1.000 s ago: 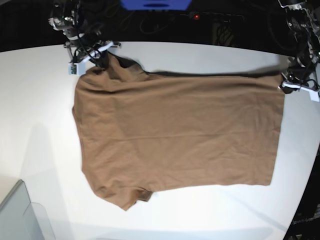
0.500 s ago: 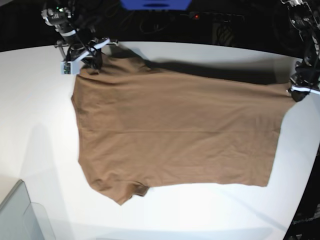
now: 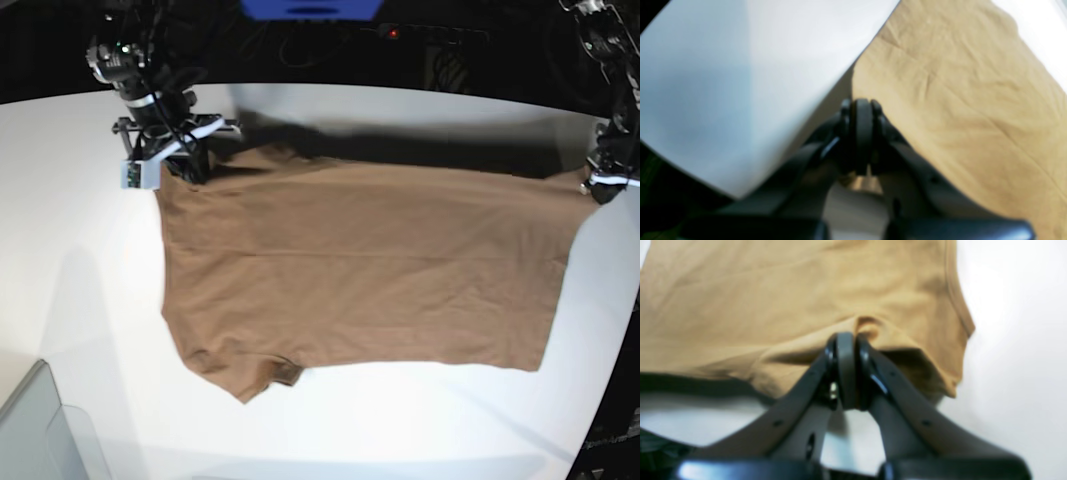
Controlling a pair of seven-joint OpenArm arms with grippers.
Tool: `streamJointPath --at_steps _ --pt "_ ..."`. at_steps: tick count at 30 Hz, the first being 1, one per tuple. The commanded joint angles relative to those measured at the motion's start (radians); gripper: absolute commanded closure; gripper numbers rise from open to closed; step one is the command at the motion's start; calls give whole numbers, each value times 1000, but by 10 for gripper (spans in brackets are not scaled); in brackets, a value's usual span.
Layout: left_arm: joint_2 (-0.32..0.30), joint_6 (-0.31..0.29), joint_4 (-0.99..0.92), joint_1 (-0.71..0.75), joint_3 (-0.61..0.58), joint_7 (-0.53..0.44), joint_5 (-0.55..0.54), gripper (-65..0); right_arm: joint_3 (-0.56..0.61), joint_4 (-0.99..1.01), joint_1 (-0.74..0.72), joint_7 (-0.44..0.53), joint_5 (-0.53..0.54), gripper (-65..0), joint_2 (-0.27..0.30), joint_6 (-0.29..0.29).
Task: Layout the t-shirt on the table in an organized manner, then fold the t-shirt properly
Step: 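Regrasp the shirt edge with both grippers and pull it taut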
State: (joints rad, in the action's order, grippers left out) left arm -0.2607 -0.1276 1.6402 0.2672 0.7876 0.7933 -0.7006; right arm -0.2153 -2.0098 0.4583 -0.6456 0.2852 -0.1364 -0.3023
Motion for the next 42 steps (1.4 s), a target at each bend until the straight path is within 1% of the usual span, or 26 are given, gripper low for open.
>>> streamJointPath --at_steps 1,6,10,14,16,20,24,30,38,42 --pt "-22 1 -4 -4 6 -18 -4 -1 0 -15 -19 22 12 0 -2 -8" --pt "-25 3 -88 -84 -6 -18 -4 -1 0 -12 -94 22 9 0 -2 -8" --pt "-41 10 -134 -139 -64 -18 -4 -1 3 28 -155 22 7 0 1 -8" --pt "-42 12 -159 -200 -121 -18 -3 -1 6 88 -215 22 7 0 1 -8" --pt "-55 12 -171 -227 -136 -18 17 -1 6 113 -243 22 7 0 1 -8" --pt "-62 12 -202 -297 -182 -18 104 -1 1 174 -303 22 6 0 4 -8" --pt "-62 6 -268 -377 -185 -18 195 -1 1 245 -356 22 6 0 30 -4" --pt "-64 3 -351 -460 -185 -18 259 -1 0 320 -407 27 6 0 63 -4" --pt "-59 3 -449 -500 -185 -22 267 -1 7 341 -448 23 6 0 67 -4" --pt "-62 3 -463 -510 -193 -27 267 -3 7 350 -473 22 6 0 67 -4"
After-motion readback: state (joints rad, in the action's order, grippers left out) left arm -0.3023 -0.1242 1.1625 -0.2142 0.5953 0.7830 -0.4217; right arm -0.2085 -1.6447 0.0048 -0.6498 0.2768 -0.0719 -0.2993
